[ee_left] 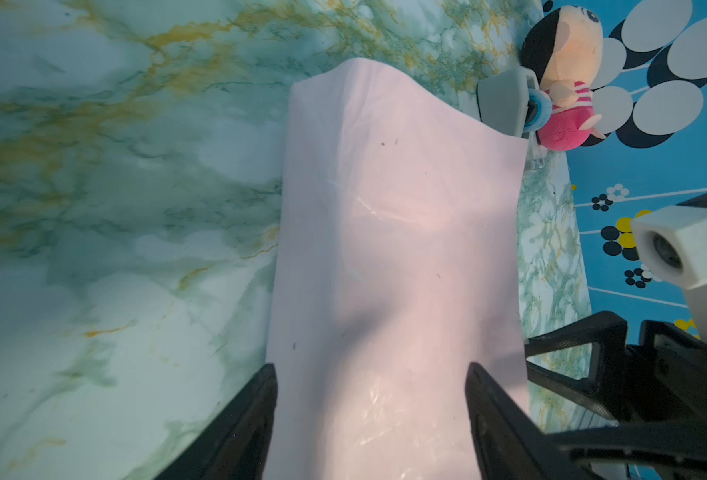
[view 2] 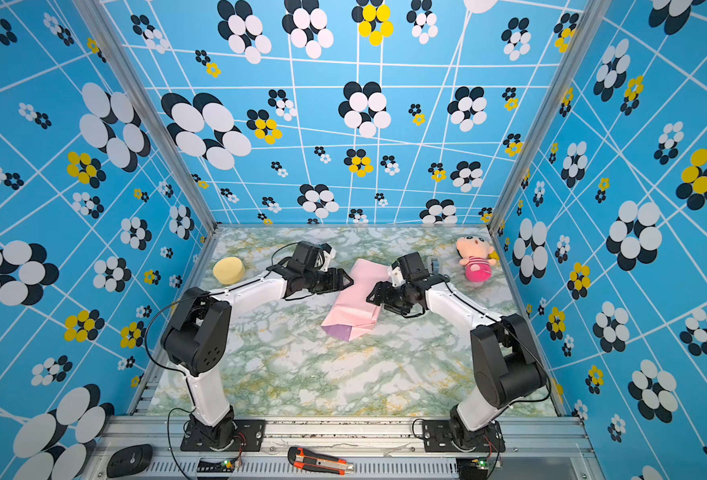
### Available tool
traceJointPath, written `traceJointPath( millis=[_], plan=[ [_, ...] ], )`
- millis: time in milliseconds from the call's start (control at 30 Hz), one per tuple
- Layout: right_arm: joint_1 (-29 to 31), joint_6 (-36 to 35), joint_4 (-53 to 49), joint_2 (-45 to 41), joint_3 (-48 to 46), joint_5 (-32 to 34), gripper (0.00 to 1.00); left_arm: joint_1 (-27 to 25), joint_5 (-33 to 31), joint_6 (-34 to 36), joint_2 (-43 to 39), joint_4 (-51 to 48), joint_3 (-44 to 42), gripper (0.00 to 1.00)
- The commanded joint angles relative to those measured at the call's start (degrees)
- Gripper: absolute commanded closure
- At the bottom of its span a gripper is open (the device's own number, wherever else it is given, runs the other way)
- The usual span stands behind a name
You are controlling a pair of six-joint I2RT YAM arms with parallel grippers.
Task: Wrap the gift box in paper
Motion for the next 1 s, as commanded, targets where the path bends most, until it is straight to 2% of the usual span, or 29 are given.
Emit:
traceJointPath(
  millis=[0, 133, 333, 533, 733, 867, 967],
  plan=[
    [-0.01, 0.87, -2.01, 2.85, 3.33, 0.90, 0.27, 1.79, -1.83, 0.96, -5.63, -1.09, -3.74, 0.27],
    [0.10, 0.97, -2.62, 5.57, 4.57, 1.45, 0.34, 2.64, -1.15, 0.29, -9.07, 0.31, -8.45, 0.27],
    [0.06, 0.42, -4.76, 5.93, 3.16, 5.78, 0.54, 2.88, 1.01, 0.74, -13.84, 5.01, -16.67, 0.28],
    [0.06, 0.97, -4.17, 5.63, 1.55, 6.75, 0.67, 2.83, 3.19, 2.09, -17.82, 10.52, -25.22, 0.28],
    [0.08, 1.33, -3.45, 5.72, 1.54, 6.40, 0.69, 1.90, 4.48, 5.18, -21.86, 18.96, -34.69, 0.32],
    [0.01, 1.33, -3.38, 5.39, 1.03, 6.48, 0.69, 1.19, 2.80, 9.15, -21.69, 22.55, -37.19, 0.33],
    [0.04, 1.32, -3.27, 5.10, 0.55, 6.48, 0.69, 1.34, 3.10, 9.23, -20.67, 26.10, -37.79, 0.34]
  ],
)
